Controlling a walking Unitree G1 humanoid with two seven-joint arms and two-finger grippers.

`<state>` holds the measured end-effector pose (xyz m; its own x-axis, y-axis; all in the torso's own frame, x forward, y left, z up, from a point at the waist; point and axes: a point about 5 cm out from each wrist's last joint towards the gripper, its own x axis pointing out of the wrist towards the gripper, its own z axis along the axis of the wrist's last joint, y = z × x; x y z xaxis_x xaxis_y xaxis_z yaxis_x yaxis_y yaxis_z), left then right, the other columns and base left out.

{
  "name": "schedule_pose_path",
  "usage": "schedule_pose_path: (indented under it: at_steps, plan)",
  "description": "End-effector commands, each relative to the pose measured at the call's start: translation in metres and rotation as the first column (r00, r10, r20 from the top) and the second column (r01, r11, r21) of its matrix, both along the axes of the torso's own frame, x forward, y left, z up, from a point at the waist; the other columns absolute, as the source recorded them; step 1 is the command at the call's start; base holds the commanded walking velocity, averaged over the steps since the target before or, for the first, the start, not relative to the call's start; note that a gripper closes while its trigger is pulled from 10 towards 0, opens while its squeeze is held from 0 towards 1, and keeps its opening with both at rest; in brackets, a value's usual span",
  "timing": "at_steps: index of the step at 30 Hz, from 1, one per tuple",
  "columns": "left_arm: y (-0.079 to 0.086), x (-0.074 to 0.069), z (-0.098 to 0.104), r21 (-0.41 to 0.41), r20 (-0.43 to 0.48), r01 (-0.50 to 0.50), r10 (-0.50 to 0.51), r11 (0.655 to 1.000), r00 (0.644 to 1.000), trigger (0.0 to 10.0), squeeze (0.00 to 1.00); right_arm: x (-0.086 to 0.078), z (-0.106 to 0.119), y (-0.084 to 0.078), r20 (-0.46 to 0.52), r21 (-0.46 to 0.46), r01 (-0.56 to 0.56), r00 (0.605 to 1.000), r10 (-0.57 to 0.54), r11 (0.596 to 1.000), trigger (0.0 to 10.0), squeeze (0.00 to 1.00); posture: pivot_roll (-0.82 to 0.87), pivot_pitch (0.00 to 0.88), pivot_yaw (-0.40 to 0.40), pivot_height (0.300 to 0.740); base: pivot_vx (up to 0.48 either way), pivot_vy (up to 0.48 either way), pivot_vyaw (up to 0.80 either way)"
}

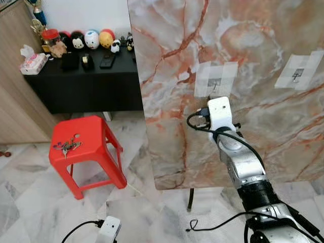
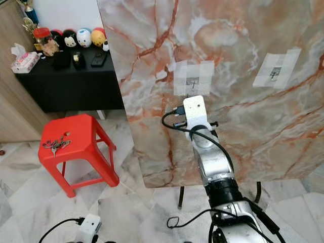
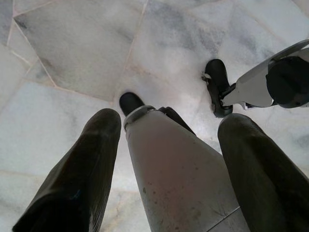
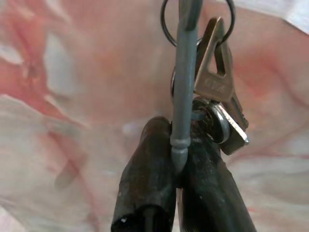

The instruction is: Hang keys on a hook

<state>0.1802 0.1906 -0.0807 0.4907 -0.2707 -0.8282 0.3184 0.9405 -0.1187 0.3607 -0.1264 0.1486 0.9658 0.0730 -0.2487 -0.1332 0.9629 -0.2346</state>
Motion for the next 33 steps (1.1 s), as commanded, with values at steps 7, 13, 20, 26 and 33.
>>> schedule_pose_path:
  at_steps: [7,13,20,26,33]
  plan:
    - [0.000,-0.004,-0.002,0.003,-0.012,0.023,-0.023,1.000,1.000,10.0,0.00,0.000,0.021,0.004,0.055,-0.005,-0.025,0.998,0.025,1.000,10.0,0.00,-0.18,0.094,0.023,0.727,0.000,0.000,0.00]
    - [0.000,-0.004,-0.002,0.005,-0.012,0.020,-0.020,1.000,1.000,10.0,0.00,-0.008,0.027,-0.004,0.107,0.024,0.110,0.988,-0.112,0.994,10.0,0.00,-0.18,0.094,0.020,0.727,0.000,0.000,0.00]
    - [0.000,-0.004,-0.002,0.004,-0.015,0.023,-0.023,1.000,1.000,10.0,0.00,-0.031,0.014,-0.004,0.076,0.076,0.208,0.974,-0.214,0.975,10.0,0.00,-0.18,0.100,0.025,0.727,0.000,0.000,0.00]
    - [0.001,-0.004,-0.002,0.006,-0.015,0.025,-0.025,1.000,1.000,10.0,0.00,-0.037,0.013,-0.004,0.074,0.102,0.248,0.964,-0.255,0.964,10.0,0.00,-0.18,0.097,0.026,0.727,0.000,0.000,0.00]
    - [0.000,-0.003,-0.001,0.006,-0.013,0.024,-0.024,1.000,1.000,10.0,0.00,-0.032,0.024,-0.006,0.120,0.078,0.242,0.961,-0.250,0.967,10.0,0.00,-0.18,0.094,0.025,0.727,0.000,0.000,0.00]
